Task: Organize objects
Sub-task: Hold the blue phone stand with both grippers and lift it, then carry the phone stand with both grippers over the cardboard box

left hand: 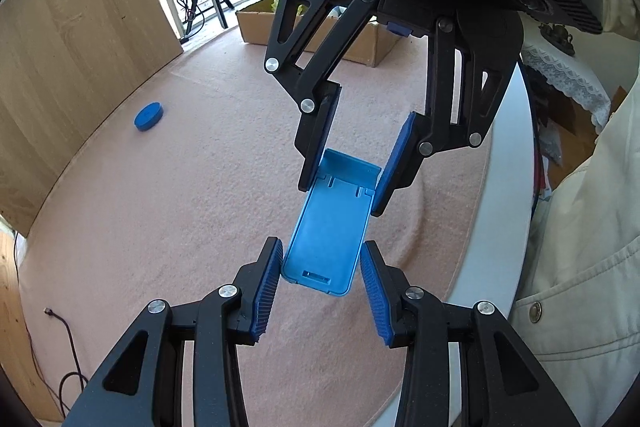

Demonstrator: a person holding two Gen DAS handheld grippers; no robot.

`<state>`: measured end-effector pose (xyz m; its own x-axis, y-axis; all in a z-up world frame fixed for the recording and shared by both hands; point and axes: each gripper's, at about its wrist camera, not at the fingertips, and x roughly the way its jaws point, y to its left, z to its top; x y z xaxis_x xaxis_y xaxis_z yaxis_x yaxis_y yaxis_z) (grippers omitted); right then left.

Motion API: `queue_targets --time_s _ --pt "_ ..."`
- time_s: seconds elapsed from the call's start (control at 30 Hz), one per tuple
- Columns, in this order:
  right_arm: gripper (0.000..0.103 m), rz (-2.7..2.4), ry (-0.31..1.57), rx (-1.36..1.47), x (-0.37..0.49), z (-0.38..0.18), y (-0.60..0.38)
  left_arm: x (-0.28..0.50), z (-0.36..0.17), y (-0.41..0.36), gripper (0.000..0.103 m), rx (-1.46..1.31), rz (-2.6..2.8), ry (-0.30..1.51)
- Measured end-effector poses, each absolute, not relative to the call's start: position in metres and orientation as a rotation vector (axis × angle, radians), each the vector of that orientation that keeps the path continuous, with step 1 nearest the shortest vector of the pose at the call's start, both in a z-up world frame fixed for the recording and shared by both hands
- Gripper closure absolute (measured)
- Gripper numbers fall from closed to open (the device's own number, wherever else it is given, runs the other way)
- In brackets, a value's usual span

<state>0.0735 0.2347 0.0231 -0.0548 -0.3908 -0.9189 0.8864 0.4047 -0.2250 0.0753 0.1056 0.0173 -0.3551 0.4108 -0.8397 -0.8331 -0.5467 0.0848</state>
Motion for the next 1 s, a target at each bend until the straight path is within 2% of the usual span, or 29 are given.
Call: queue_targets --time_s 0.23,0.63,1.0 --pt "0.07 -1.174 1.201 0.499 0.056 0.031 0.277 0.065 0.03 0.162 0.059 -1.01 1.974 0.716" --pt "0.07 -1.372 1.2 0.491 0.008 0.061 0.402 0.025 0.067 0.316 0.059 -0.879 1.891 0.852" --pt "0.07 -1.528 1.153 0.549 -0.02 0.065 0.504 -0.021 0.062 0.429 0.059 -0.839 1.773 0.919"
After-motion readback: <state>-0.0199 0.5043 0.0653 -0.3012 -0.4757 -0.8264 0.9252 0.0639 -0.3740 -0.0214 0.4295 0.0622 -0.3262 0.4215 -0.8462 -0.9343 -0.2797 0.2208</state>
